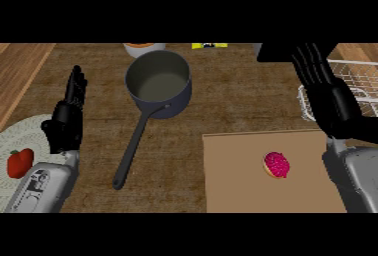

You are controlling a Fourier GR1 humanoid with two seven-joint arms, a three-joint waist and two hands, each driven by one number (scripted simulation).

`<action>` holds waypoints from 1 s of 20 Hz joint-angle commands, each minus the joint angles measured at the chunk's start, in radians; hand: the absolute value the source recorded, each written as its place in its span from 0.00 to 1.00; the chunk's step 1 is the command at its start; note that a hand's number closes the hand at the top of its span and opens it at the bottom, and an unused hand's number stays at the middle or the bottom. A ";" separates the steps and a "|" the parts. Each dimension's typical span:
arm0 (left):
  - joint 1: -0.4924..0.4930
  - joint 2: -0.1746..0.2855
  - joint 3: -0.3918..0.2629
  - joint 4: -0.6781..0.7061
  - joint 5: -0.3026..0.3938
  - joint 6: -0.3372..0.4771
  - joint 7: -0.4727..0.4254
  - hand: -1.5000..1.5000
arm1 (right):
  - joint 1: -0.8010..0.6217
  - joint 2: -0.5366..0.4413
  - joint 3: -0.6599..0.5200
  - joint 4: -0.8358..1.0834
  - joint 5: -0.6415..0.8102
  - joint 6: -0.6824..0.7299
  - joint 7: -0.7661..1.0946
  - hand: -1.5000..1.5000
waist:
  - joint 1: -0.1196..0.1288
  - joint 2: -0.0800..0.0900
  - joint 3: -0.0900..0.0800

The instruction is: Pick the cupcake from the tray and place it in the tiered basket

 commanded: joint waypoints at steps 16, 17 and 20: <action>0.082 -0.111 -0.127 -0.075 -0.008 -0.023 0.056 0.50 | 0.190 -0.192 -0.300 0.414 -0.822 0.949 0.135 0.00 | 0.013 0.058 -0.008; 0.082 -0.115 -0.125 -0.056 -0.007 -0.030 0.039 0.50 | 0.223 -0.213 -0.302 0.416 -0.781 1.033 0.100 0.00 | 0.006 0.058 -0.009; 0.091 -0.125 -0.143 -0.080 -0.023 -0.017 0.065 0.50 | 0.214 -0.364 -0.365 0.414 -0.698 1.106 0.101 0.00 | 0.003 0.055 -0.010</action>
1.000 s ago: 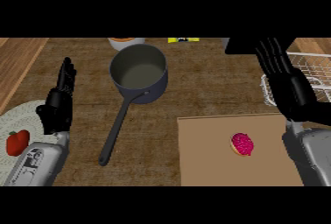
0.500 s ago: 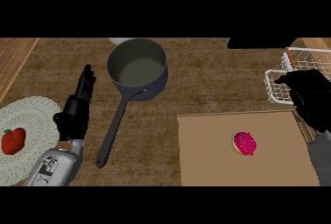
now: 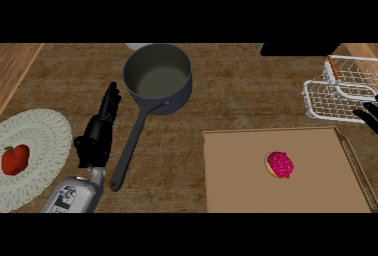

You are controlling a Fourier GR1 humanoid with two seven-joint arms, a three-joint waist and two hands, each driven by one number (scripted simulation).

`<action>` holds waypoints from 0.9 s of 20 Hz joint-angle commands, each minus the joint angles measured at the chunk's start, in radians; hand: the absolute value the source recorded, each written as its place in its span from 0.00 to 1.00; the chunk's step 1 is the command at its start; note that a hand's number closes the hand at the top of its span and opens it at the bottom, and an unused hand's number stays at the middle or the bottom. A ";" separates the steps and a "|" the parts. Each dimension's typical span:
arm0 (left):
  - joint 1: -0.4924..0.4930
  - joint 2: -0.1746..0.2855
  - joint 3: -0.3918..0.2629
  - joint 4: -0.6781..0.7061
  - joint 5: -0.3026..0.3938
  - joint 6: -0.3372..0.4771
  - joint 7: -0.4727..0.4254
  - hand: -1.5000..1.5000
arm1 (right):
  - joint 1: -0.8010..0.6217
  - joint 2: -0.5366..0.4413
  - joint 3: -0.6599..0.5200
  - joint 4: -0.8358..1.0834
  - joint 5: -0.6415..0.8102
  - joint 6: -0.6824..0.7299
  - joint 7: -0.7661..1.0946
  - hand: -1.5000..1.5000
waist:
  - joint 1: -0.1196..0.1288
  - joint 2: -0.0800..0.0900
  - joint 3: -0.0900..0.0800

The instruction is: Pick the cupcake from the tray and place it in the tiered basket

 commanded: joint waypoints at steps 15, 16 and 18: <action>0.029 0.018 0.012 -0.062 0.005 -0.015 0.031 0.50 | -0.026 -0.303 -0.111 -0.743 0.804 0.019 0.004 0.00 | -0.007 -0.010 -0.003; 0.064 0.008 -0.002 -0.072 -0.007 -0.001 0.029 0.50 | 0.013 -0.265 -0.083 -0.813 0.838 -0.019 0.035 0.00 | -0.009 -0.011 -0.003; -0.019 0.038 0.032 -0.061 -0.002 -0.029 0.082 0.50 | 0.004 -0.255 -0.041 -0.828 0.892 -0.008 0.046 0.00 | -0.003 -0.005 -0.003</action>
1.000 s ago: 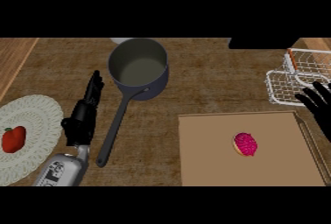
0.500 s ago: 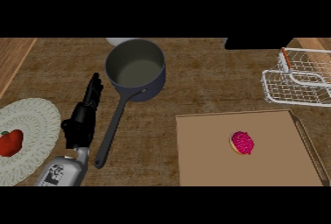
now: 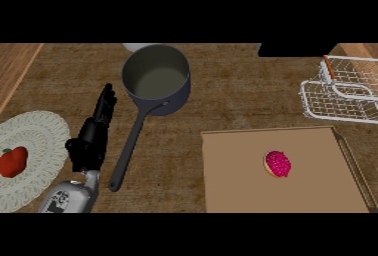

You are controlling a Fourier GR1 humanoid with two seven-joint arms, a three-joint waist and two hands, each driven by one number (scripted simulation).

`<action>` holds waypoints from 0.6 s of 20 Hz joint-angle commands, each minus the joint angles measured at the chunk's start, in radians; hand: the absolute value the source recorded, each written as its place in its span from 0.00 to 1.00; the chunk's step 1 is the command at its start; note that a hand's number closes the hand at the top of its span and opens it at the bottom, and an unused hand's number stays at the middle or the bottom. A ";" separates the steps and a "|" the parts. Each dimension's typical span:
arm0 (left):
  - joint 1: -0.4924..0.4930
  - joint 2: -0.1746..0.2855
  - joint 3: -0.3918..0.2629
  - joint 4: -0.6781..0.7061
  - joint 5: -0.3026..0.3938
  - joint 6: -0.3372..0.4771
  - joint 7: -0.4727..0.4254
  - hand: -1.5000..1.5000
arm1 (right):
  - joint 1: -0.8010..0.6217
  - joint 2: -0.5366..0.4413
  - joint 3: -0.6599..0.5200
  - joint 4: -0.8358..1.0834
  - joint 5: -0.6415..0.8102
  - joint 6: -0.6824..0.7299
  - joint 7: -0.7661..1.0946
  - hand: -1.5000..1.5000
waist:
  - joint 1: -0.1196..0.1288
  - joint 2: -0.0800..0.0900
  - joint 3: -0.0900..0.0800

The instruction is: Pick the cupcake from the tray and place it in the tiered basket

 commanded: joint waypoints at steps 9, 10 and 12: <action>0.023 -0.044 0.012 0.006 -0.055 -0.039 -0.025 0.50 | 0.108 0.124 0.037 -0.301 0.169 0.025 0.124 0.00 | 0.005 0.005 -0.001; 0.004 -0.052 0.008 -0.009 -0.061 -0.022 0.035 0.50 | 0.100 0.169 0.130 -0.341 0.216 -0.015 0.170 0.00 | 0.008 0.005 -0.001; 0.033 -0.023 0.011 -0.091 -0.061 -0.037 0.070 0.50 | 0.124 0.166 0.140 -0.273 0.351 0.028 0.067 0.00 | 0.015 0.006 0.000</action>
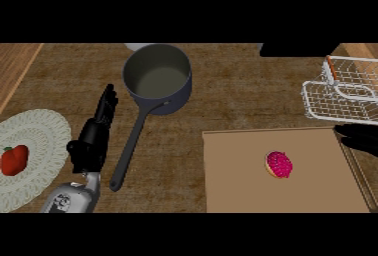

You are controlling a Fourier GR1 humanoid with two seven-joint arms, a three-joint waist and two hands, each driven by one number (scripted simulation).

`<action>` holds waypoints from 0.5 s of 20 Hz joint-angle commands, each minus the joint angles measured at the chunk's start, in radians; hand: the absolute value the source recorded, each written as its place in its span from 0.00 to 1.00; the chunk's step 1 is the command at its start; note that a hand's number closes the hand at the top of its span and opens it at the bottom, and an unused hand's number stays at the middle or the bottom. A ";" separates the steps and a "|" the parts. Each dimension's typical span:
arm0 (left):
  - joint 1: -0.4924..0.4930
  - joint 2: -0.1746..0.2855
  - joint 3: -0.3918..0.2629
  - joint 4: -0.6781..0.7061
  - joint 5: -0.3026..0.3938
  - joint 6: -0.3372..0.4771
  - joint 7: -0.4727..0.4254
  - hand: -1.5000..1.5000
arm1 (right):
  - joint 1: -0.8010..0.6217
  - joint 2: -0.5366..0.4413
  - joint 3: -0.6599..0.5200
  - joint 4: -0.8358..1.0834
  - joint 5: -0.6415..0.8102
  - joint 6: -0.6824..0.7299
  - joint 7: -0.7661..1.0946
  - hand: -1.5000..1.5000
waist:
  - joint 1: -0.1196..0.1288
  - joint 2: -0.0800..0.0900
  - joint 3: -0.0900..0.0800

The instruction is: Pick the cupcake from the tray and place it in the tiered basket

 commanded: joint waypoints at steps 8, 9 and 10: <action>-0.006 -0.030 0.019 -0.032 -0.041 -0.015 0.055 0.50 | 0.038 0.020 0.063 -0.044 0.173 0.082 0.046 0.00 | 0.002 0.000 0.000; -0.031 -0.015 0.045 -0.006 -0.017 -0.044 0.038 0.50 | -0.011 0.032 0.124 0.010 0.238 0.054 0.049 0.00 | 0.008 0.002 0.000; -0.005 -0.020 0.042 -0.003 -0.027 -0.041 0.015 0.50 | 0.009 0.081 0.184 -0.018 0.312 0.015 0.050 0.00 | 0.007 0.002 0.001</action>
